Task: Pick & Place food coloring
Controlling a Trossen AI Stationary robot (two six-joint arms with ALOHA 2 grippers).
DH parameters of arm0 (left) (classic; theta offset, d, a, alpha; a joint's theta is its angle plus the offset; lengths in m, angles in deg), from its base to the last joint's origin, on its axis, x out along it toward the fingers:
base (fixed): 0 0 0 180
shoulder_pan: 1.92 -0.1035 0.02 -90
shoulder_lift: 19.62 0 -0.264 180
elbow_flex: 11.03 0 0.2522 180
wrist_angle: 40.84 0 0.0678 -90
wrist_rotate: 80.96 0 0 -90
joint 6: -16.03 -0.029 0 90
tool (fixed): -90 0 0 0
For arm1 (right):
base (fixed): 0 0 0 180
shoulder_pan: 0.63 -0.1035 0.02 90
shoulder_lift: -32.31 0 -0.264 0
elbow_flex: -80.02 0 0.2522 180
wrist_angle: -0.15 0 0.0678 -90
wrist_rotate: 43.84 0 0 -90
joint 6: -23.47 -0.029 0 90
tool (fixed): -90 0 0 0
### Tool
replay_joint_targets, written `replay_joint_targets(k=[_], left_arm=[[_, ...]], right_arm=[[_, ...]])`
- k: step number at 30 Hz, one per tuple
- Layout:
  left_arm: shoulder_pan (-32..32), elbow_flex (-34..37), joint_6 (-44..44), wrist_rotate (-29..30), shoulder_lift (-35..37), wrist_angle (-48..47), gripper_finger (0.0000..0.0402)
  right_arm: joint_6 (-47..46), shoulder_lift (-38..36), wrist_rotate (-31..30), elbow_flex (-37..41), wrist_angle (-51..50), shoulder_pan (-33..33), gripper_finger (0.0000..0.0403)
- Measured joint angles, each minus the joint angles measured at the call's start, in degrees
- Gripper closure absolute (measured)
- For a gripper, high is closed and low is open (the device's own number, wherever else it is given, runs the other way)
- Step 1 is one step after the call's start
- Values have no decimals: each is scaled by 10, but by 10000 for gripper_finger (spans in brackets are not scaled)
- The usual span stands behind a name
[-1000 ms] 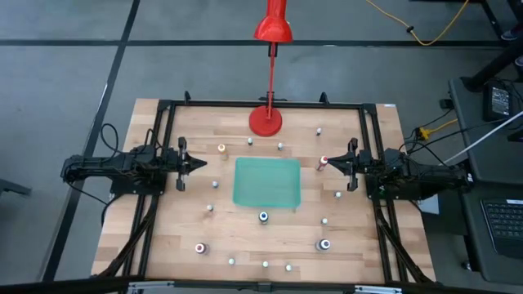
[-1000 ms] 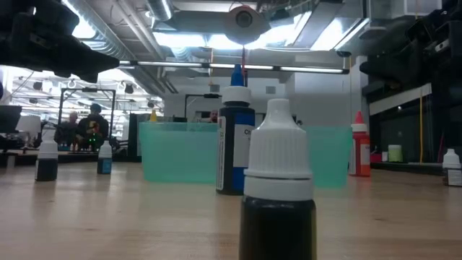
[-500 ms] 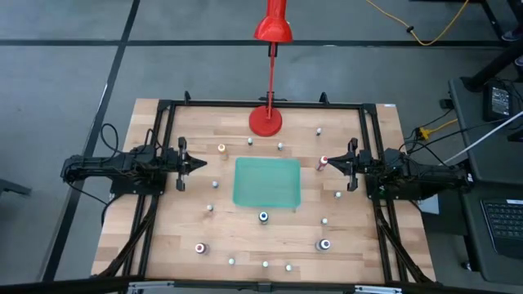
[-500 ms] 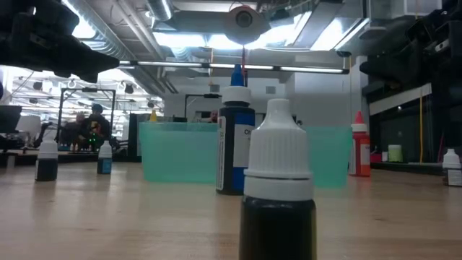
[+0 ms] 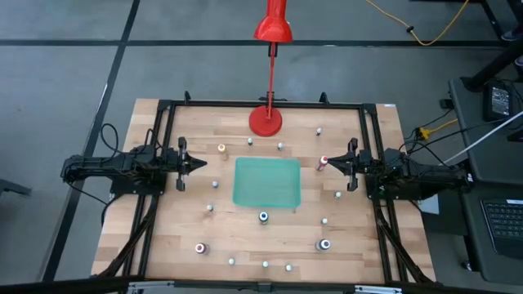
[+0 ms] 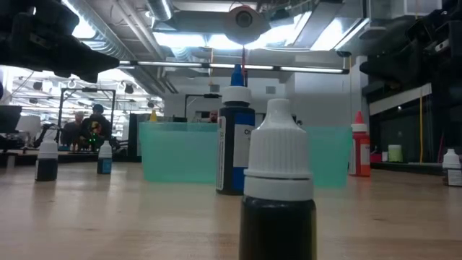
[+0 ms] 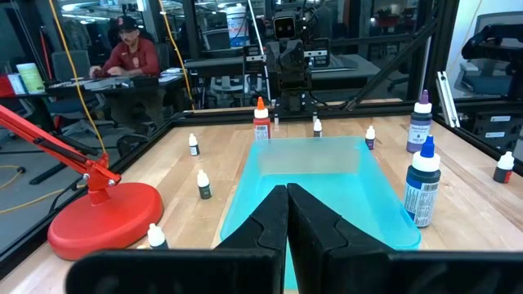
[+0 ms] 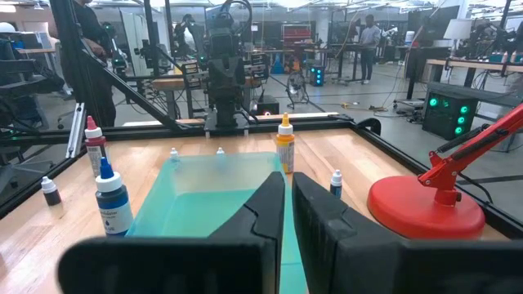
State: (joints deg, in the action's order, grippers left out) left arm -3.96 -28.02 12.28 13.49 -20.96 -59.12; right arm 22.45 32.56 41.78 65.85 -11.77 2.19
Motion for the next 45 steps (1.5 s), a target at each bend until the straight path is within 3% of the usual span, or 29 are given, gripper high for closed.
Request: replay_joint_targets(k=[29,35,42,45], left_arm=[[0,0,5,0,0,15,398],[0,0,93,0,0,38,397],[0,0,262,0,0,58,398],[0,0,288,8,0,61,398]], right_arm=[[0,0,0,0,0,0,372],[0,0,0,0,0,0,372],[0,0,0,0,0,0,372],[0,0,0,0,0,0,372]])
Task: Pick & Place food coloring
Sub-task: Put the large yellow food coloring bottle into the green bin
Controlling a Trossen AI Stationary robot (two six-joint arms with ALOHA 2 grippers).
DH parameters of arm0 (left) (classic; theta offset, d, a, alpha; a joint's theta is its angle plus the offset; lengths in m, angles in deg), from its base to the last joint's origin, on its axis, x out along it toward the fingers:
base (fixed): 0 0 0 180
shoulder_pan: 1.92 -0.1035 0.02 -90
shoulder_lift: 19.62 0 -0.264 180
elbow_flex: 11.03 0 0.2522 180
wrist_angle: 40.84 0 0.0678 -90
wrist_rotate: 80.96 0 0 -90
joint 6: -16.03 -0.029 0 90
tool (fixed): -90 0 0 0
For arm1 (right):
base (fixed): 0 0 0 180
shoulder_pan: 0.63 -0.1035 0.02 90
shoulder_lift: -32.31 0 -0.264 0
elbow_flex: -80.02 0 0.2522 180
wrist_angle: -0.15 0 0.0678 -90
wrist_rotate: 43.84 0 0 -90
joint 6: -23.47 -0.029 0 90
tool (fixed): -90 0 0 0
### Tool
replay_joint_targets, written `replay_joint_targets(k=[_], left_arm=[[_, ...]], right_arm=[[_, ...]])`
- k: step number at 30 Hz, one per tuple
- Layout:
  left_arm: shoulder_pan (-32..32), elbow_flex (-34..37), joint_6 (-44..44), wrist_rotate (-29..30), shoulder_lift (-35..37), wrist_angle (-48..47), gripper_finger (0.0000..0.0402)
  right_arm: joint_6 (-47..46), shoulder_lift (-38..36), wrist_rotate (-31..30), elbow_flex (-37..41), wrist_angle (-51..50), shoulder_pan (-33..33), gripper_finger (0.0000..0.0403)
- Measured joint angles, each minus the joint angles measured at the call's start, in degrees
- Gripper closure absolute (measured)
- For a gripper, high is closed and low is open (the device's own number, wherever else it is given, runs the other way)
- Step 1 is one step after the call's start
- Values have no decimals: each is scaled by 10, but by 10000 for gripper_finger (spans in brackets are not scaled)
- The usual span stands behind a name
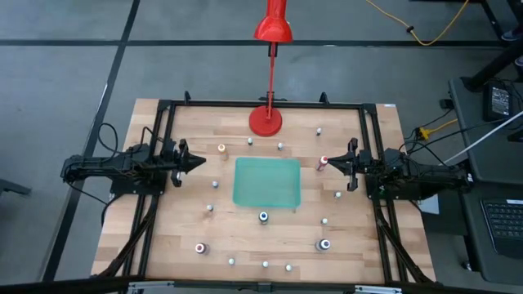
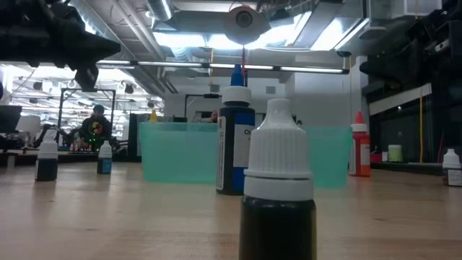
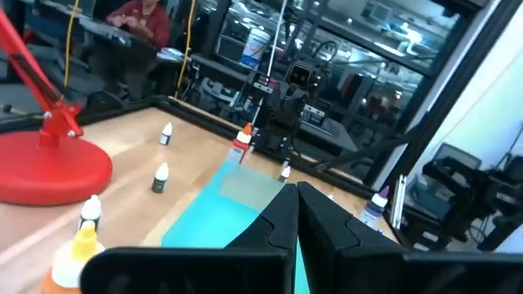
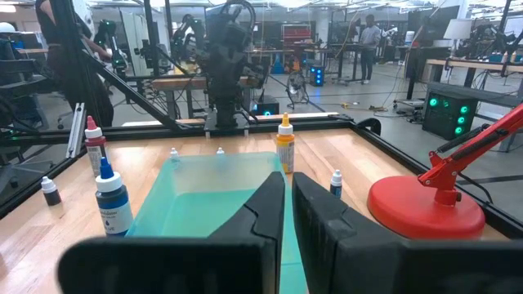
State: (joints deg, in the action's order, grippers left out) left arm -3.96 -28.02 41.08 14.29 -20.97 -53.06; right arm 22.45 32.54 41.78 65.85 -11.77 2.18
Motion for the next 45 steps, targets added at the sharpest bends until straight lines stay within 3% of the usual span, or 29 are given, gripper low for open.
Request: replay_joint_targets(k=[16,25,30,37,39,42,45], left_arm=[[0,0,19,65,0,6,398],[0,-22,89,156,-8,42,395],[0,-121,62,163,-65,-23,389],[0,-357,40,159,-211,-288,388],[-1,-417,37,118,-257,-342,388],[0,-493,-37,19,-323,-369,388],[-1,-547,-84,10,-374,-371,389]], right_arm=[[0,0,0,0,0,0,372],[0,0,0,0,0,0,372],[0,0,0,0,0,0,372],[0,0,0,0,0,0,372],[0,0,0,0,0,0,372],[0,0,0,0,0,0,372],[0,0,0,0,0,0,372]])
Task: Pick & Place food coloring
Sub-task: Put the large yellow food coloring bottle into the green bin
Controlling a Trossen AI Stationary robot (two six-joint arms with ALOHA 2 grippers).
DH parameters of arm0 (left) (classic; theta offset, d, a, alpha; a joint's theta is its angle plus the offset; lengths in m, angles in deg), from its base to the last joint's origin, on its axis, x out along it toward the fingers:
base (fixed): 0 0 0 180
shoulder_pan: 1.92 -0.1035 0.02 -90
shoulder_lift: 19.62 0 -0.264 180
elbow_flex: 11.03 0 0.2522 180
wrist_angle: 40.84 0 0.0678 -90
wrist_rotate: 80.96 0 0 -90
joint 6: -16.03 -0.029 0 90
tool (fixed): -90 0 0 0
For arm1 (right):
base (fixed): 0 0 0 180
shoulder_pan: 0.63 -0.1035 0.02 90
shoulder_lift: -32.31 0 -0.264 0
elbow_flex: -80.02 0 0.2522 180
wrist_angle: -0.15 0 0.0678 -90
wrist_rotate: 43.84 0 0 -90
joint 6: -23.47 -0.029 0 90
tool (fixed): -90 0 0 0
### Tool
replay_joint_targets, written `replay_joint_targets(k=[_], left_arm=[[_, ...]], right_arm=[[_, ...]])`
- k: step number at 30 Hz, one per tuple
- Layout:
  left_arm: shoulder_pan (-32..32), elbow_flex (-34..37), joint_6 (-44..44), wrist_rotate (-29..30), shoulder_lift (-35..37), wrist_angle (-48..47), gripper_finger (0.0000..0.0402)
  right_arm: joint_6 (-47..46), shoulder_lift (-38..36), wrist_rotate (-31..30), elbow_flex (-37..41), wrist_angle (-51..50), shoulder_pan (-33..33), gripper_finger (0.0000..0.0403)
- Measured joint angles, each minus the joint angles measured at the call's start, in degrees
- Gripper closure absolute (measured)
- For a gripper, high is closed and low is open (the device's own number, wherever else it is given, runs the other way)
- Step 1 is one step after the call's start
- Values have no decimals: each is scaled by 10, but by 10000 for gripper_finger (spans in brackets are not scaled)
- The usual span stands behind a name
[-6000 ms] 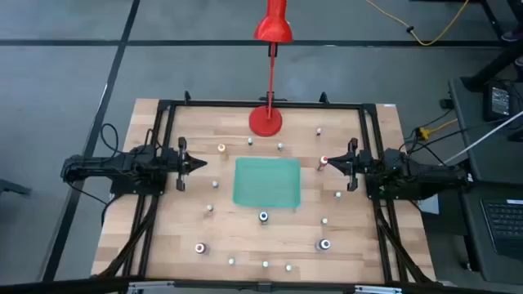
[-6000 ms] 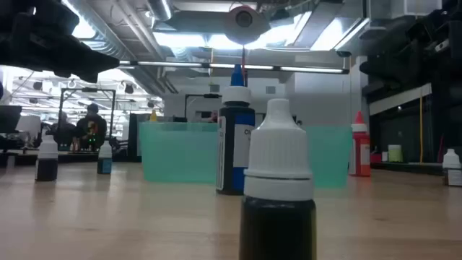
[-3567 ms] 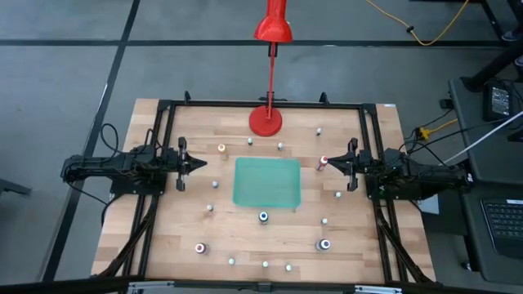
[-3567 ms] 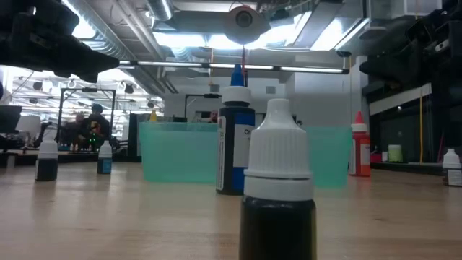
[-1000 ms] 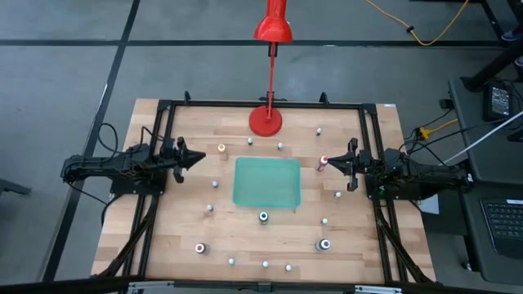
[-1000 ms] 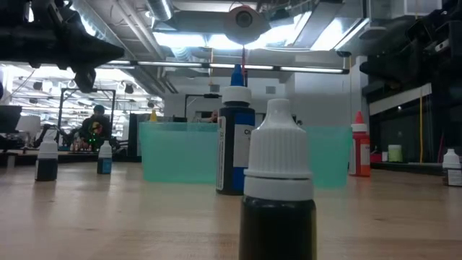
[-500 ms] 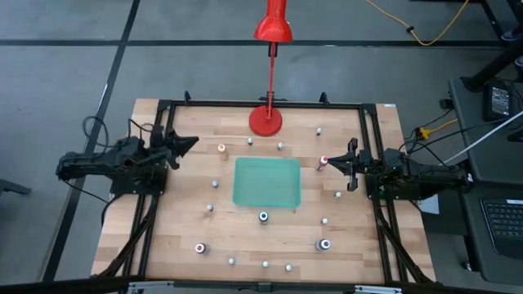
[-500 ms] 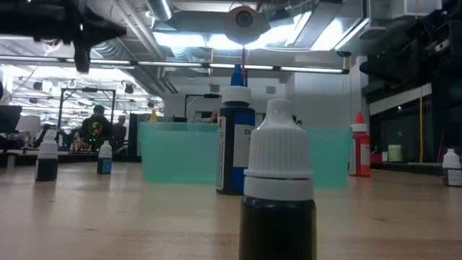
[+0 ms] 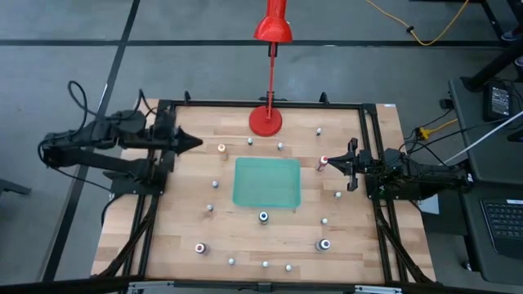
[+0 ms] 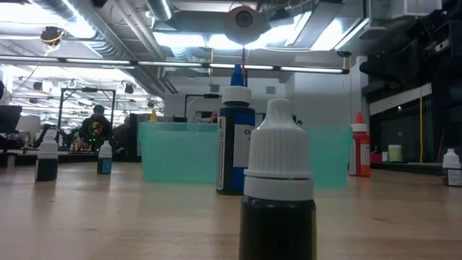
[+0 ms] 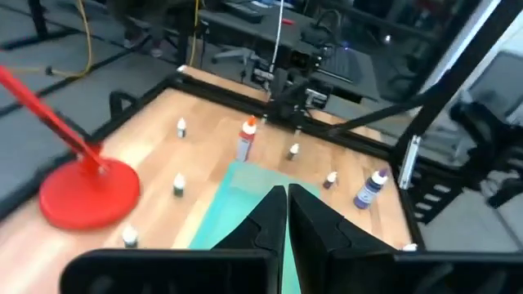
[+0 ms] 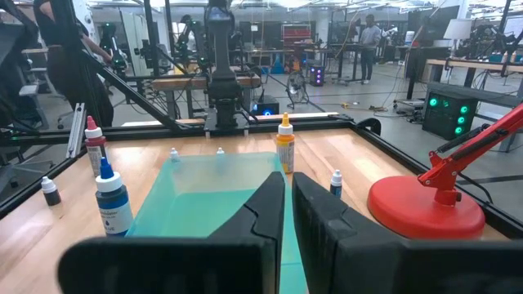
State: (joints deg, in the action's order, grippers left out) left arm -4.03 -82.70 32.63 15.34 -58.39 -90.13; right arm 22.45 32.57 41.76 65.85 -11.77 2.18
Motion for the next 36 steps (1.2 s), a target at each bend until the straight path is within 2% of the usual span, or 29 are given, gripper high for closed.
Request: replay_joint_targets(k=[3,7,18,24,36], left_arm=[[-6,-37,-39,39,-36,-10,391],[-21,-47,-96,71,-62,-22,394],[-120,-46,-99,48,-144,-128,376],[-181,-46,-103,-43,-186,-130,319],[-216,-45,-144,-64,-254,-196,166]], right_arm=[[0,0,0,0,0,0,372],[0,0,0,0,0,0,372],[0,0,0,0,0,0,372],[0,0,0,0,0,0,372],[0,0,0,0,0,0,372]])
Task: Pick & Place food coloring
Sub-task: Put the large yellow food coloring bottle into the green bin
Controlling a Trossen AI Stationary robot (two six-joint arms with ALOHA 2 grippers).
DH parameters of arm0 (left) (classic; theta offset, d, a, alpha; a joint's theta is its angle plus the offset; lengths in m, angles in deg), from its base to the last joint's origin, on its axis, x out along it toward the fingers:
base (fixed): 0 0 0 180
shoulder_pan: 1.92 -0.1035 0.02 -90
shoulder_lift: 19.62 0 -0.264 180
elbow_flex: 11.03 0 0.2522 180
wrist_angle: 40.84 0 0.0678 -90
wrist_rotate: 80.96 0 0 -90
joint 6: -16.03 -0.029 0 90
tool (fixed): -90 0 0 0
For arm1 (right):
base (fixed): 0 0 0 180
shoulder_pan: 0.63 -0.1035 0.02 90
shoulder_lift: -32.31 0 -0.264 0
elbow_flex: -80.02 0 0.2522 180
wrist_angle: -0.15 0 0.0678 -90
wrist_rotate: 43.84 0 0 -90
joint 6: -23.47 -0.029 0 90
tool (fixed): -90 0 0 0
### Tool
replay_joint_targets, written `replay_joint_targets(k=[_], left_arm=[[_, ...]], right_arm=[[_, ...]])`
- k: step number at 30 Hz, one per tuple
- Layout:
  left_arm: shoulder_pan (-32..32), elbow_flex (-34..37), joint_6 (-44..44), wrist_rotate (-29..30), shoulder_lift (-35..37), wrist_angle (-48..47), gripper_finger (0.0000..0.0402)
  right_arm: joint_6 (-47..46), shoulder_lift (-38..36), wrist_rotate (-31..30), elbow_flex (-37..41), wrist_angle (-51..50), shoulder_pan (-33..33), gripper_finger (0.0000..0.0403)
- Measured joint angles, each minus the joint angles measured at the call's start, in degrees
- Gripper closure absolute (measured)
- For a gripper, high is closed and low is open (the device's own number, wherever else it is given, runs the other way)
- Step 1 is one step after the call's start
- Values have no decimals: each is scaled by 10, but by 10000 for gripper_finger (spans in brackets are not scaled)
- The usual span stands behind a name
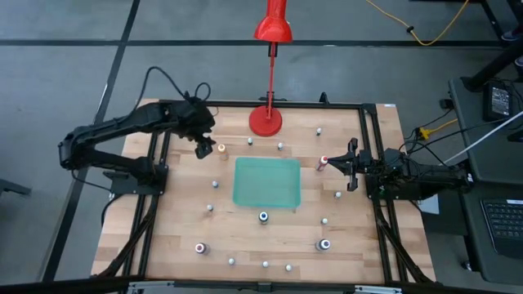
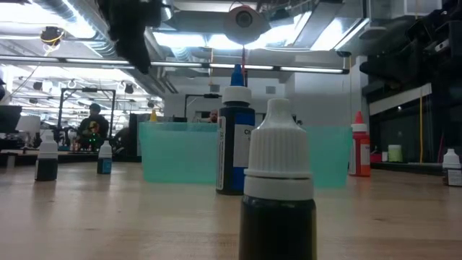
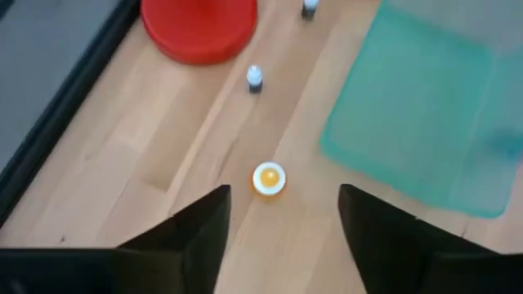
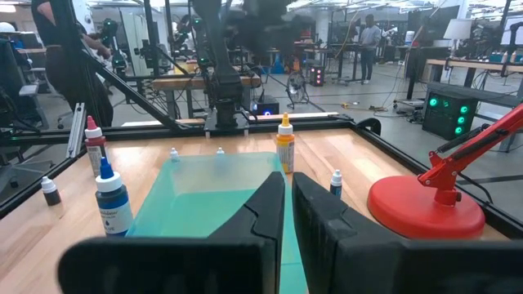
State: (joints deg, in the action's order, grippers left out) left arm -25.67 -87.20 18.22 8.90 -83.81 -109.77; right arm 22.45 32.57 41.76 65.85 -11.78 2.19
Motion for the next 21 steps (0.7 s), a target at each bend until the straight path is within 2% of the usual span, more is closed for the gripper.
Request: replay_joint_targets(k=[8,16,21], left_arm=[[0,43,-63,-10,-60,11,127],[0,107,-84,-9,-104,119,123],[0,128,-100,-9,-142,154,123]], right_arm=[[0,0,0,0,0,0,372],[0,0,0,0,0,0,372],[0,0,0,0,0,0,372]])
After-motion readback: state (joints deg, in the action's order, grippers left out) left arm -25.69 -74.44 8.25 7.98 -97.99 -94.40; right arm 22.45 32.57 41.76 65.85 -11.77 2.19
